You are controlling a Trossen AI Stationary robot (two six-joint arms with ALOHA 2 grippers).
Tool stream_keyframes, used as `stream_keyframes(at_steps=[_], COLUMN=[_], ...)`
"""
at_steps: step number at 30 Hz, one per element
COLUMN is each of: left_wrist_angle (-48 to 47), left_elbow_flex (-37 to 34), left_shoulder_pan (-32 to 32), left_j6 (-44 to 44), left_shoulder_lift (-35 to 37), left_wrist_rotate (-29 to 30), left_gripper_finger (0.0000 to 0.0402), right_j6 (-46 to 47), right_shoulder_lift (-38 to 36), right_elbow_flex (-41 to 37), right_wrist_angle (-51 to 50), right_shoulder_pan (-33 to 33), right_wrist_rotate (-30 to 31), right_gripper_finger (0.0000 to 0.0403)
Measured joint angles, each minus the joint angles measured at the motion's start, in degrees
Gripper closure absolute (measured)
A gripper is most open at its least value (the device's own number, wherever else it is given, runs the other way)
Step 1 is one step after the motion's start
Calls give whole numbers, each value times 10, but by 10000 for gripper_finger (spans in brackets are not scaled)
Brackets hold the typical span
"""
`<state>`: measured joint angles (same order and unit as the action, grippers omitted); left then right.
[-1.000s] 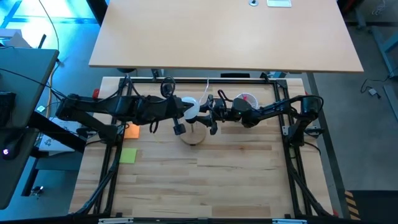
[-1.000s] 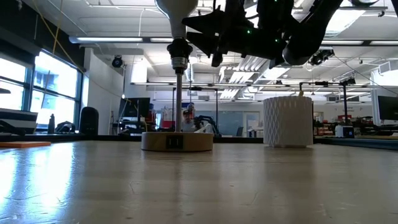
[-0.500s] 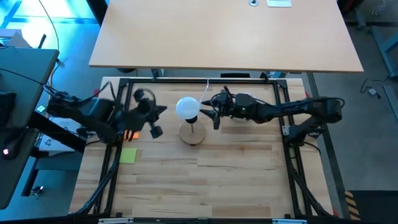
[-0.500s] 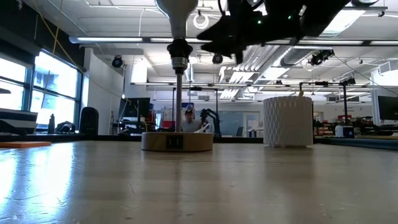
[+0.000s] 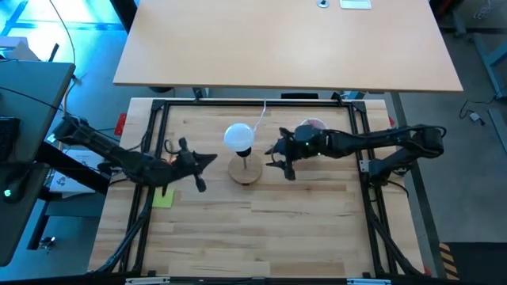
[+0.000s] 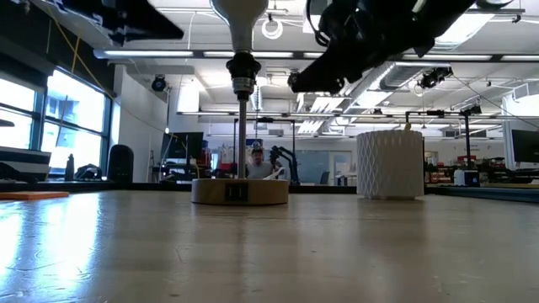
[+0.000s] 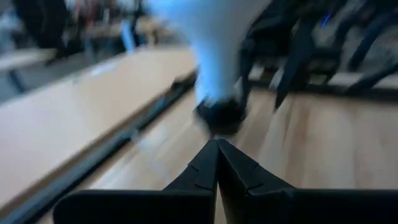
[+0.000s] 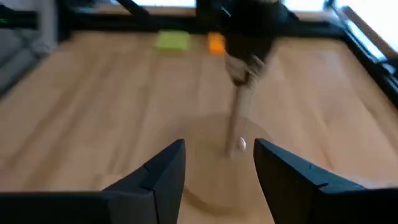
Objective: Screw lightbulb
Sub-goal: Insert the light bulb into the brown lamp
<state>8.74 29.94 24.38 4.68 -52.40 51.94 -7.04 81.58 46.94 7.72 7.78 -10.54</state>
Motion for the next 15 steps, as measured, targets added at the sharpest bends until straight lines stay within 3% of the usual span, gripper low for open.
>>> stream_keyframes(at_steps=[4, 7, 10, 15], left_wrist_angle=[247, 357, 402, 392], left_elbow_flex=[-45, -49, -49, -49], left_shoulder_pan=[26, 34, 27, -17], left_j6=[-152, -245, -298, -312], left_shoulder_lift=[-22, -28, -27, -32], left_wrist_rotate=[-3, -12, -47, -93], left_gripper_finger=[401, 401, 401, 401], right_j6=[-20, -30, -32, 42], right_shoulder_lift=[5, -7, -25, -24], right_elbow_flex=[0, 0, 0, 0], right_wrist_angle=[75, 127, 195, 301], right_shoulder_pan=[0, -4, 4, 40], right_wrist_rotate=[-34, -34, -1, 113], right_gripper_finger=[218, 218, 218, 218])
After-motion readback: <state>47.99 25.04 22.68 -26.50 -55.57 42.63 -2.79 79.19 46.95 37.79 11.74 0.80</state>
